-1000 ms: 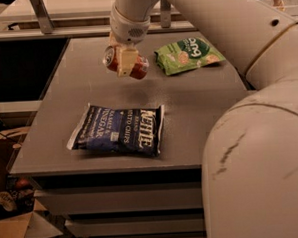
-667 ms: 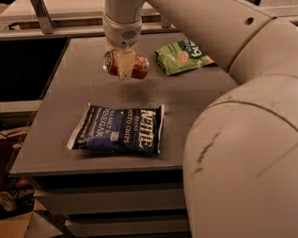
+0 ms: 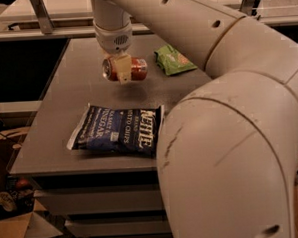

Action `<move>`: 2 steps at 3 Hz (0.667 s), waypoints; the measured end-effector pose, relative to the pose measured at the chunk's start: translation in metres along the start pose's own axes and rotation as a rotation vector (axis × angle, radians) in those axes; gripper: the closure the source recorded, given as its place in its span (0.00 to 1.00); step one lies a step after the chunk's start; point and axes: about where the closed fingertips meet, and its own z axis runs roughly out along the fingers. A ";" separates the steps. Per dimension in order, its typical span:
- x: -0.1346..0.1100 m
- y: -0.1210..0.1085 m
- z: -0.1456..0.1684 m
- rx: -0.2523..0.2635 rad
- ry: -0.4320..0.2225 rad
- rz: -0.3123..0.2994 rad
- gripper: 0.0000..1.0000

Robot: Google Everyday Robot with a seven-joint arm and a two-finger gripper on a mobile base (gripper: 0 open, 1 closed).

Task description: Knock coke can over

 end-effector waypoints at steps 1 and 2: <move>0.000 -0.003 0.007 -0.019 -0.023 -0.008 0.84; -0.003 -0.005 0.011 -0.028 -0.069 -0.009 0.61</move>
Offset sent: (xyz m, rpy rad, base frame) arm -0.0012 0.0017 -0.0097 0.0669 0.1175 0.0284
